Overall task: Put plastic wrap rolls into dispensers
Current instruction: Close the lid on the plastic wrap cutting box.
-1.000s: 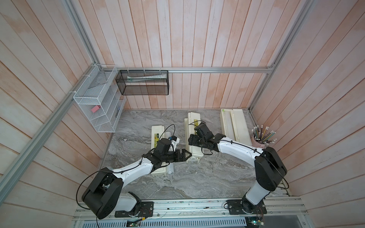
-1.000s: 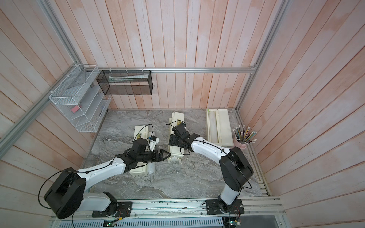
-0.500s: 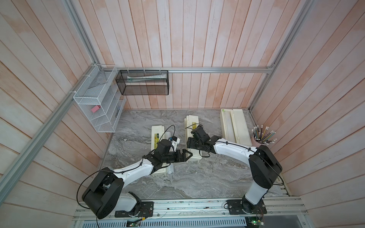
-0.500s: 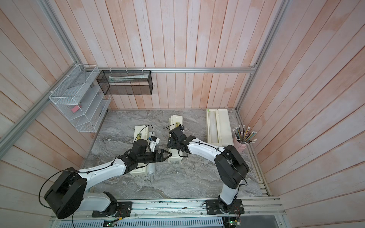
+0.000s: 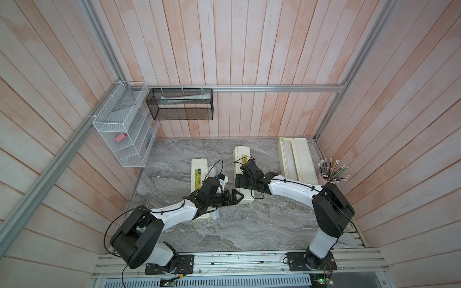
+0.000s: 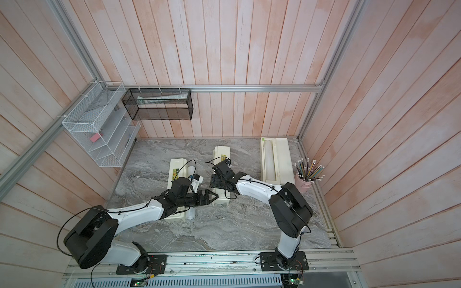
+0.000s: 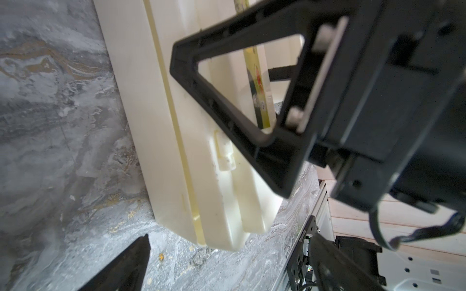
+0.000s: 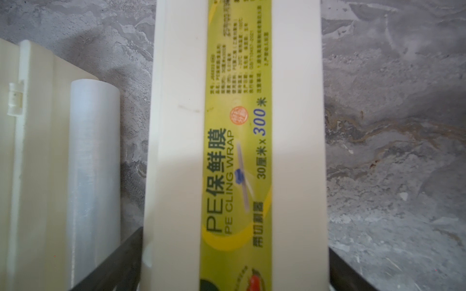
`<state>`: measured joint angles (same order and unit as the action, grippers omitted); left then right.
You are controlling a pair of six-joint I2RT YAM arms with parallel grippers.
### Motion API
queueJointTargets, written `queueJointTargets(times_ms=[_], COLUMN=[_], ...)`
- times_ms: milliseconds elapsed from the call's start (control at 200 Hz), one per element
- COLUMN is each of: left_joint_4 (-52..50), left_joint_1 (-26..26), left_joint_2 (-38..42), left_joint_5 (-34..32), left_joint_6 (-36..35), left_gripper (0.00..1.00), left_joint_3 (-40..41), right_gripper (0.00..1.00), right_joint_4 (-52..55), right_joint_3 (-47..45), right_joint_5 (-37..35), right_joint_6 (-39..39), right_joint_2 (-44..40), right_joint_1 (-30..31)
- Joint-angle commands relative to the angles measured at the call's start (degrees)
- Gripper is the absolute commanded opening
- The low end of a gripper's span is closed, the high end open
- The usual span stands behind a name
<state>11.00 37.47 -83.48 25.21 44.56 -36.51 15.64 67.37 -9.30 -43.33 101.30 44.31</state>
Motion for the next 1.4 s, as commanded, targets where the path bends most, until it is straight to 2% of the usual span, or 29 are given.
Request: queueJointTargets(times_ms=[0, 645, 1395], left_joint_4=[2.6, 3.9, 4.1], left_joint_1=[0.4, 0.4, 0.7], left_joint_2=[-1.6, -7.3, -9.1], left_joint_5=[-0.9, -0.5, -0.3], left_joint_6=[0.7, 1.6, 2.0], left_gripper=[1.0, 1.0, 0.87], left_joint_3=[-0.6, -5.1, -4.1], right_gripper=[0.92, 0.93, 0.92], right_joint_4=[0.1, 1.9, 0.6], right_joint_3=[1.1, 3.0, 3.7], right_joint_5=[-0.1, -2.3, 1.1], right_joint_6=[0.0, 2.2, 3.2], right_joint_2=[1.9, 2.6, 5.0], right_joint_1=[1.0, 2.4, 2.6])
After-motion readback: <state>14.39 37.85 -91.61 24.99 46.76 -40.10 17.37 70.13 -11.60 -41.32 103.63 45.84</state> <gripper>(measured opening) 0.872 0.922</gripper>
